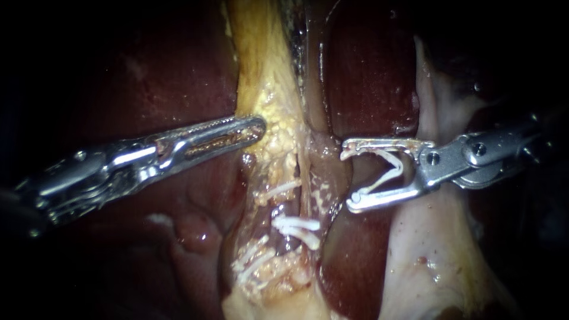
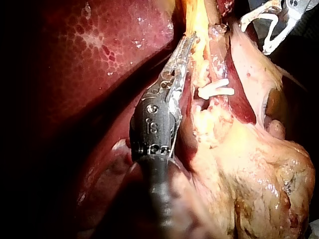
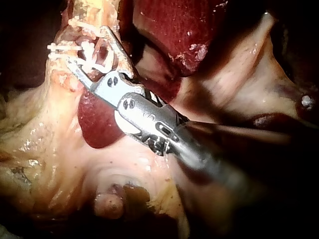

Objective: Clipping third clip right tube

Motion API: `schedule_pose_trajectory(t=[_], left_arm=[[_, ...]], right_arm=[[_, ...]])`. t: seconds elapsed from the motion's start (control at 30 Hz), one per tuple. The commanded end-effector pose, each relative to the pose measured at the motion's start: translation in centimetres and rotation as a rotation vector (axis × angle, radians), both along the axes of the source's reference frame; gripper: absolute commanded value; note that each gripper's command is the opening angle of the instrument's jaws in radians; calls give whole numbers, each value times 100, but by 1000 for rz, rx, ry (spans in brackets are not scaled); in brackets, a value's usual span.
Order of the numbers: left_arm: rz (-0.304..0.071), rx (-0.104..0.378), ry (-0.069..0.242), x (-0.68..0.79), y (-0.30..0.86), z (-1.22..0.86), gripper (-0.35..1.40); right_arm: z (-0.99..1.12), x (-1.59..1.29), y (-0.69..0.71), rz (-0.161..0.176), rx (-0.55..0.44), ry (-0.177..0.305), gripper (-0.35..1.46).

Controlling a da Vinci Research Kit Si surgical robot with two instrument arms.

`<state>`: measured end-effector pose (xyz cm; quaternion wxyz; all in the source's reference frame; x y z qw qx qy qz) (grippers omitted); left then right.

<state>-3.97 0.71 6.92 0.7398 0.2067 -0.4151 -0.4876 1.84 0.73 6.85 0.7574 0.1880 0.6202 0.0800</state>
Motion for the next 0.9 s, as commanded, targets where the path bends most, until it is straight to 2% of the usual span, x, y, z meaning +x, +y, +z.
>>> schedule_pose_trajectory(t=[0.03,0.1,0.2,0.33,0.4,0.53,0.67,0.8,0.9], left_arm=[[1,0,-1,2,1,-2,-35],[5,3,-4,7,3,-6,-35],[-3,4,5,28,14,-22,-35],[-30,-4,-2,56,26,-45,-35],[-44,-7,-4,68,31,-56,-35],[-59,-11,-12,77,32,-72,-35],[-64,-11,-12,75,28,-81,-35],[-68,-12,-13,74,26,-83,-35],[-67,-12,-13,75,26,-83,-35]], right_arm=[[1,1,0,1,-1,-1,60],[4,3,-3,0,-9,0,60],[22,15,-14,20,144,-24,60],[59,37,-37,45,365,-61,60],[76,47,-44,50,420,-71,60],[106,66,-53,51,484,-110,60],[128,79,-53,57,510,-127,58],[134,92,-50,44,529,-109,58],[127,98,-47,40,623,-12,58]])
